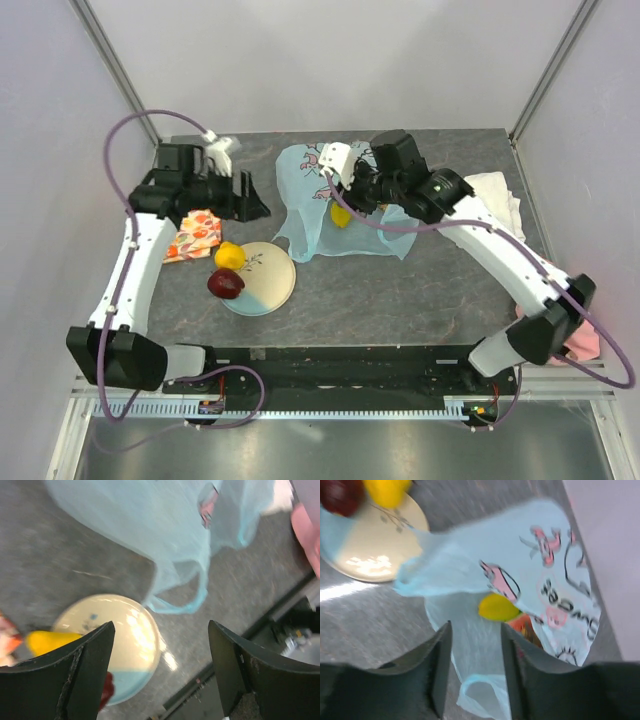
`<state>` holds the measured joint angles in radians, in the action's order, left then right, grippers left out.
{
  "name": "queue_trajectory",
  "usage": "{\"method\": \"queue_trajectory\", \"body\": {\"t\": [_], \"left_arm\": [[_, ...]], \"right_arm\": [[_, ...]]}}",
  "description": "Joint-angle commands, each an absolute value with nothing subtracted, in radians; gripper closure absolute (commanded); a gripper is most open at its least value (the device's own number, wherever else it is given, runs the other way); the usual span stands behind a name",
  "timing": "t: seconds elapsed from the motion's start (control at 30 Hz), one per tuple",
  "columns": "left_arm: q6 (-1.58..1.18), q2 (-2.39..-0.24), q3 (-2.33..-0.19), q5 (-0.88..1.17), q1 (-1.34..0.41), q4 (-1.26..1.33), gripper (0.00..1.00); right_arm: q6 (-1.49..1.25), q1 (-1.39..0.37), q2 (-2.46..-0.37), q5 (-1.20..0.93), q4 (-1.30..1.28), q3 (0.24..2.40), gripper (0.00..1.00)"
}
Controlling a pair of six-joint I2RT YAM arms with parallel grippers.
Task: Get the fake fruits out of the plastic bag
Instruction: Take out the fake fruit from the plastic bag.
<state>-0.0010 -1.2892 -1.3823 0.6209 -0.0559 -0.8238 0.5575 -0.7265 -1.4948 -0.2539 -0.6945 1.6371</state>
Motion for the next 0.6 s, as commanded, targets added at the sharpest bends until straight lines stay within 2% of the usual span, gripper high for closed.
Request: {"method": "queue_trajectory", "body": {"t": [0.0,0.1,0.27,0.3,0.57], "left_arm": [[0.087,-1.307,-1.3,0.718,-0.254,-0.893,0.18],[0.04,-1.319,-1.244,0.672,-0.334,-0.839,0.15],[-0.057,-1.417,-1.268,0.607,-0.348,-0.772,0.11],[-0.067,-1.46,-1.29,0.615,-0.351,-0.766,0.01],[-0.126,-1.649,-1.436,0.69,-0.4,-0.718,0.01]], "right_arm": [[0.469,-0.631,-1.623,-0.184,-0.753,1.554,0.53],[0.456,-0.603,-1.687,-0.126,-0.752,1.554,0.55],[0.388,-0.548,-1.77,-0.109,-0.739,1.609,0.52],[0.382,-0.542,-1.793,-0.109,-0.735,1.617,0.52],[0.368,-0.52,-1.862,0.018,-0.612,1.611,0.46]]}}
